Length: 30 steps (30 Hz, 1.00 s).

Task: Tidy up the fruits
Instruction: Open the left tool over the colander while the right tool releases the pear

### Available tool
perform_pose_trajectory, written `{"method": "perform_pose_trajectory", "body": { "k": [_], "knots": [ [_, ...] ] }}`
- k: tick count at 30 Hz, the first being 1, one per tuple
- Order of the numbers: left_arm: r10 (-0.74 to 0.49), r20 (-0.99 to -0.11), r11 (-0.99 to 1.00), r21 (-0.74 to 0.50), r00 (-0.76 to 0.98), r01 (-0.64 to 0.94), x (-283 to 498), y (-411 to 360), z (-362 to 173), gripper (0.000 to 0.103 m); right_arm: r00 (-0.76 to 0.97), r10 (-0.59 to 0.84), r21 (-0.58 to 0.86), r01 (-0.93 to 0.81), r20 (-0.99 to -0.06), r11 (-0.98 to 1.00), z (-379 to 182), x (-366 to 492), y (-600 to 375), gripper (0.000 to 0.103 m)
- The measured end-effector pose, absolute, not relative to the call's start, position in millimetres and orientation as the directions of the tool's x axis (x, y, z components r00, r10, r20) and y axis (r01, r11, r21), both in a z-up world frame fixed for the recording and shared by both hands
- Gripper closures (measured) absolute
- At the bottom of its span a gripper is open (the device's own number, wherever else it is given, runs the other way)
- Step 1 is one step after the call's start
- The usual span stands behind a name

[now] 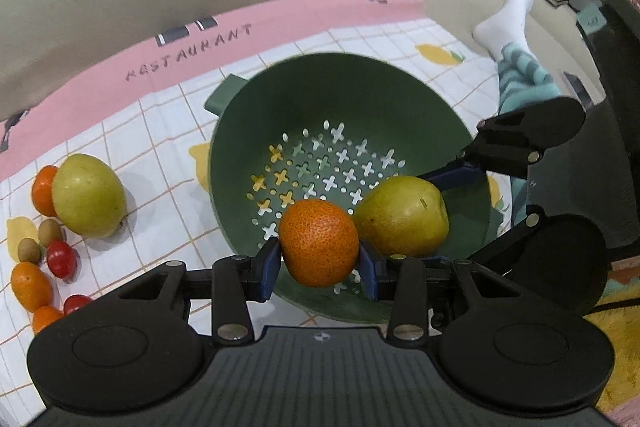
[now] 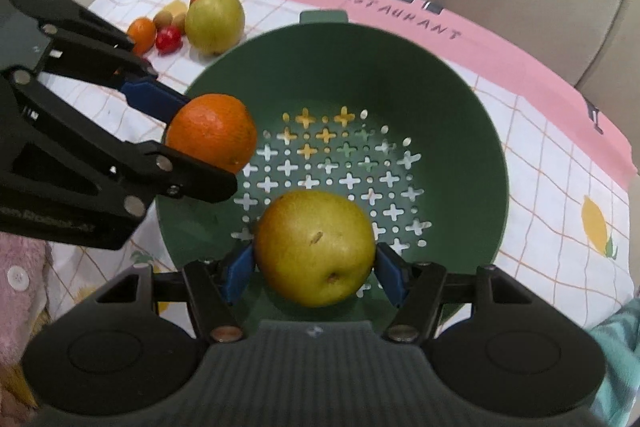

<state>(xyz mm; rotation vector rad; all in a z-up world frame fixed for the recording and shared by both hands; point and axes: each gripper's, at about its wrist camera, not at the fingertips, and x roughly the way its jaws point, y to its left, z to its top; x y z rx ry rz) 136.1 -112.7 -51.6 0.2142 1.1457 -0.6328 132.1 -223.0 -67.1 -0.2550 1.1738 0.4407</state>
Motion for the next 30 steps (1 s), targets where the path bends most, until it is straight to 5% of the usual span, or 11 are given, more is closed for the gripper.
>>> {"method": "perform_pose_trajectory", "body": {
  "k": [30],
  "knots": [
    [-0.269, -0.942, 0.779, -0.088, 0.203, 0.621, 138.0, -132.9, -66.3, 0.055, 0.241, 0.186, 0.027, -0.542, -0.953, 0.84, -81.4, 139.9, -219.7, 0.039]
  ]
}}
